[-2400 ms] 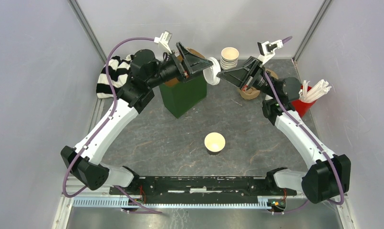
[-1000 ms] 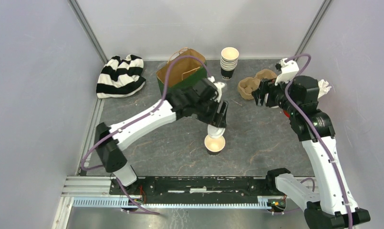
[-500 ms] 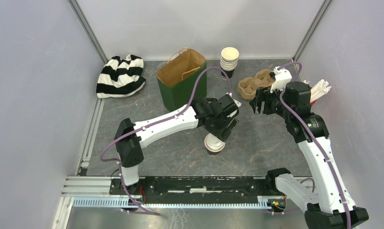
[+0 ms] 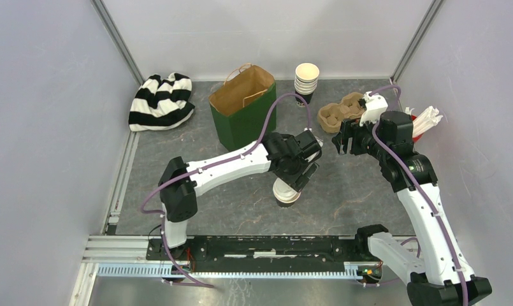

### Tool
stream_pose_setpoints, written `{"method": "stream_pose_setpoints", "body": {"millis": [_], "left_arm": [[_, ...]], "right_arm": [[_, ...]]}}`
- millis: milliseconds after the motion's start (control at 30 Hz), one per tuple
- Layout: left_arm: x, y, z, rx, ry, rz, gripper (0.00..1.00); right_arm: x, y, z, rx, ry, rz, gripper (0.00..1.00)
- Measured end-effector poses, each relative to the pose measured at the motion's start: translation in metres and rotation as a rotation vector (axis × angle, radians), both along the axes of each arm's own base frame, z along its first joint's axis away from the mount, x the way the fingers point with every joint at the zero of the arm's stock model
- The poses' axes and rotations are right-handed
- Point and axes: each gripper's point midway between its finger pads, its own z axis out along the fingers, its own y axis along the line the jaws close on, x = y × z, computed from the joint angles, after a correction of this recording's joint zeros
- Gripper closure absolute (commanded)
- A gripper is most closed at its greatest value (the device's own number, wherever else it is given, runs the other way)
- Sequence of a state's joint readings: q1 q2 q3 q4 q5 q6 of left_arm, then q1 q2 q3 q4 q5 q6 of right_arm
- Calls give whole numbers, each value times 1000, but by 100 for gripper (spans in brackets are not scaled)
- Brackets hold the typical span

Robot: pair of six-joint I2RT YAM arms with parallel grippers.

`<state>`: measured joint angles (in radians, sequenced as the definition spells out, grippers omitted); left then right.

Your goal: Pack the takeout coffee

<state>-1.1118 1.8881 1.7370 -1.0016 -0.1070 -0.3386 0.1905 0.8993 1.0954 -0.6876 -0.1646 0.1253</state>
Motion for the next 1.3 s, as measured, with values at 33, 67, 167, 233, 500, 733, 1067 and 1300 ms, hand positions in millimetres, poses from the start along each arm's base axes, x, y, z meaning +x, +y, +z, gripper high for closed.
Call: {"method": "stream_pose_setpoints", "body": {"millis": [33,67,167,233,500,733,1067,1300], "left_arm": [[0,0,-2,4,2,-1,19],[0,0,-4,9,4,-1,18],[0,0,-7,15,7,-1,16],[0,0,-7,15,8,-2,14],[0,-1,-6,14,6,-2,8],[1,0,-6,18,1,0,3],[3,-1,16,-17,-31,6,3],[-8,36,62,-176,13,52,29]], "right_arm": [[0,0,0,0,-1,0,25],[0,0,0,1,-2,2,25],[0,1,2,5,-7,6,25],[0,2,2,7,-10,9,25],[1,3,5,12,-23,13,25],[1,3,2,12,-16,16,25],[4,-2,-10,3,38,-6,19],[6,16,-68,90,249,126,28]]}}
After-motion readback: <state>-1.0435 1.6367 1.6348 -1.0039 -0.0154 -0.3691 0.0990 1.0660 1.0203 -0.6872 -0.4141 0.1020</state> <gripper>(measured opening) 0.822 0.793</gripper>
